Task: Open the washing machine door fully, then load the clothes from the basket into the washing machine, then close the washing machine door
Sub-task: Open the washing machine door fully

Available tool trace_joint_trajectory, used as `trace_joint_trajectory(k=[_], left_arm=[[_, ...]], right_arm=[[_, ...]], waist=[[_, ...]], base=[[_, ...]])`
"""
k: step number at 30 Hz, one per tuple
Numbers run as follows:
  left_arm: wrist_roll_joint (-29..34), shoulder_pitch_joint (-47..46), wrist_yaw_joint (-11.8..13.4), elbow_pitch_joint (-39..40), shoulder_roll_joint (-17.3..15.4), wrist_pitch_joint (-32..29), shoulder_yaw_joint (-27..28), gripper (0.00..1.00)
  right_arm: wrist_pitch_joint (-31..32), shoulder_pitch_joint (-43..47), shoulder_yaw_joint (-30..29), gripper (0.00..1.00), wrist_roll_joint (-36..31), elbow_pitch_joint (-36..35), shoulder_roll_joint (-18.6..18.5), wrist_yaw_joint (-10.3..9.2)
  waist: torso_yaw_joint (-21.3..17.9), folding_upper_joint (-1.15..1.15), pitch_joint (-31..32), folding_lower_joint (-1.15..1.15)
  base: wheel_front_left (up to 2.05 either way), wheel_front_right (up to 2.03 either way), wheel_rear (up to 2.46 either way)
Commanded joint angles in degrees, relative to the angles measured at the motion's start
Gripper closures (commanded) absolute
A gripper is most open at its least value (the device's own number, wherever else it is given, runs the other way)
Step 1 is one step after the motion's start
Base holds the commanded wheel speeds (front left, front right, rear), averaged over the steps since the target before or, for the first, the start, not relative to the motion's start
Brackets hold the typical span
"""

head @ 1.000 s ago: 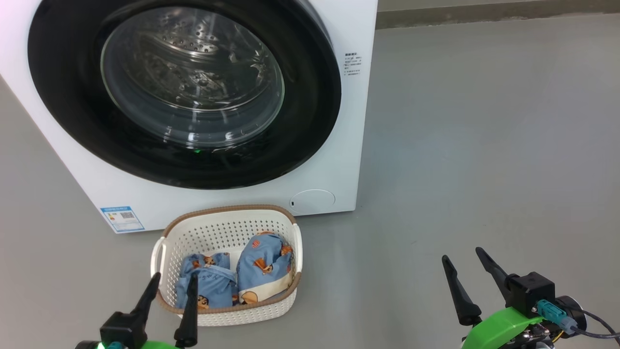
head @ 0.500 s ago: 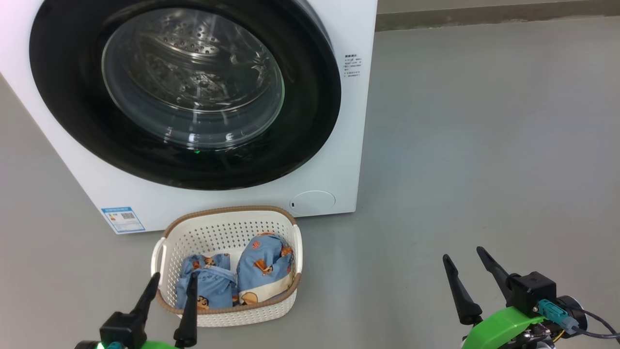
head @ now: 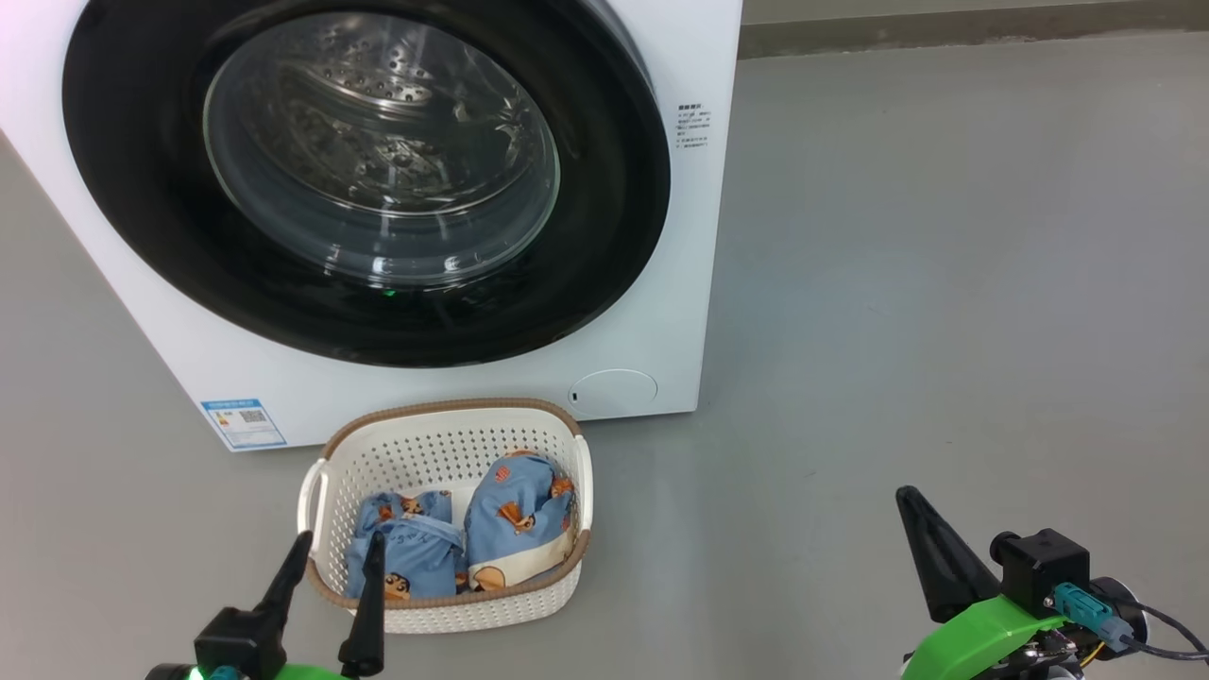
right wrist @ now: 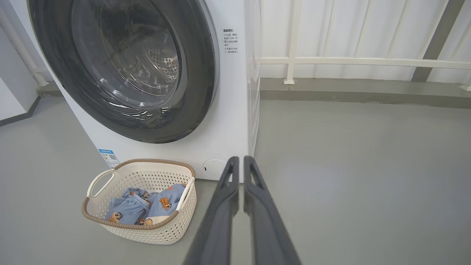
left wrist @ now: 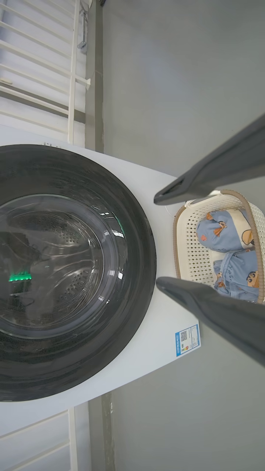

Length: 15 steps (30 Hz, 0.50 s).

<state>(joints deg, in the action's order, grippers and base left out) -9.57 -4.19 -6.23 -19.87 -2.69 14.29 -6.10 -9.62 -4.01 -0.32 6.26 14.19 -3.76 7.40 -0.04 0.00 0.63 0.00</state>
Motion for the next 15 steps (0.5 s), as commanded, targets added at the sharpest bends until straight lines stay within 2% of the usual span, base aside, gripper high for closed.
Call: trace_joint_trajectory(k=[1, 9, 13, 15], left_arm=[[0.4, -2.3, 0.1, 1.5, -0.8, 0.7, 1.8, 0.00], [0.4, -2.7, 0.1, 1.9, -0.8, 0.7, 1.7, 0.00], [0.5, -2.9, 0.1, 2.5, -0.7, 0.7, 1.8, 0.00], [0.2, -3.3, 0.1, 2.7, -0.7, 0.7, 1.9, 0.00]], right_arm=[[-0.4, -2.1, 1.5, 1.00, 0.4, -1.5, -0.1, 0.09], [0.7, -2.4, 1.6, 1.00, 2.5, -1.3, -0.4, 0.09], [2.5, -3.2, 0.4, 1.00, 14.1, -1.0, 0.4, 0.09], [4.1, -4.1, -0.5, 1.00, 22.3, -0.9, 0.6, 0.09]], waist=[[0.0, 0.00, -0.1, 0.00], [0.2, 0.00, -0.6, 0.00], [0.4, 0.00, -1.5, 0.00], [0.6, 0.00, -2.3, 0.00]], base=[[0.00, 0.00, 0.00], [0.00, 0.00, 0.00], [0.00, 0.00, 0.00], [0.00, 0.00, 0.00]])
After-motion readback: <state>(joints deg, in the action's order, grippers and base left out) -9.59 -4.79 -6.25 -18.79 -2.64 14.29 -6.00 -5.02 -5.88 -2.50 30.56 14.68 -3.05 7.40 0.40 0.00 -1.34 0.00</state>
